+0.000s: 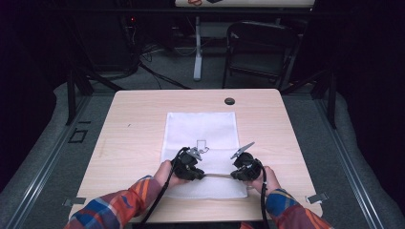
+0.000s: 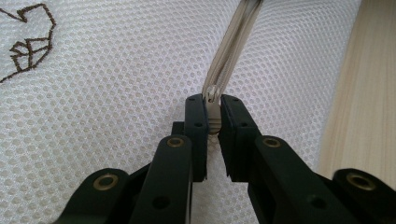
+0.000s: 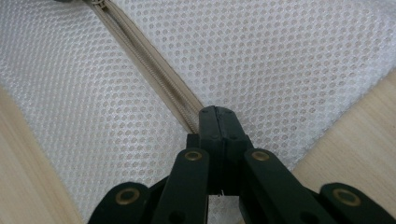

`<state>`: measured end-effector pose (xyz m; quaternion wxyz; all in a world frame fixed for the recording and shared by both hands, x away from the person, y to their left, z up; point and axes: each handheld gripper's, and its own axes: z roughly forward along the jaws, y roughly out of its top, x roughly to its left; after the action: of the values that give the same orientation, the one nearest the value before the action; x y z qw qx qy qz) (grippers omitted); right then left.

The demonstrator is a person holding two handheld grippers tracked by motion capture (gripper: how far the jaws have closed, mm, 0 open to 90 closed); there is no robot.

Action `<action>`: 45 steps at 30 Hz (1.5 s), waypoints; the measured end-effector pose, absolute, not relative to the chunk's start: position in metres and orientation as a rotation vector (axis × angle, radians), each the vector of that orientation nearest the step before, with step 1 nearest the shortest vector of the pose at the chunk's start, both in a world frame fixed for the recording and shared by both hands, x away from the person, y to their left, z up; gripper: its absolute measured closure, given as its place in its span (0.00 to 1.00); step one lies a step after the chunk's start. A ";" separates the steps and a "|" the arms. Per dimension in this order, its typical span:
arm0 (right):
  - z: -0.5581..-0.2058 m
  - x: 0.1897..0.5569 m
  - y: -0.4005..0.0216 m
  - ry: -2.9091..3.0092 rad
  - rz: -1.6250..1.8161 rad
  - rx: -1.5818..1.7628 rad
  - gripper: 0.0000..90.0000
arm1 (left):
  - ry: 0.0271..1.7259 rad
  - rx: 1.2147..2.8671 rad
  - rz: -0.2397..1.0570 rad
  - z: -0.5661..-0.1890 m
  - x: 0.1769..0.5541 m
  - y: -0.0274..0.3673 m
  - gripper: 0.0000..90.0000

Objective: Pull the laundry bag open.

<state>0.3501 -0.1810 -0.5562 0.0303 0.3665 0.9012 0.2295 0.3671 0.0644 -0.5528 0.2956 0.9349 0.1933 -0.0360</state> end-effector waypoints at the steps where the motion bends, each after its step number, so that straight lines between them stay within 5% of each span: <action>1: -0.556 0.350 -0.181 2.777 0.705 1.131 1.00 | 0.516 2.489 -0.098 -0.553 0.367 0.064 0.91; 45: -0.557 0.351 -0.182 2.783 0.714 1.105 1.00 | 0.537 2.483 -0.086 -0.548 0.359 0.086 0.91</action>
<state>0.3508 -0.1825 -0.5568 0.0318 0.3588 0.9036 0.2317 0.3590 0.0855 -0.5478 0.2955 0.9332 0.2018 -0.0323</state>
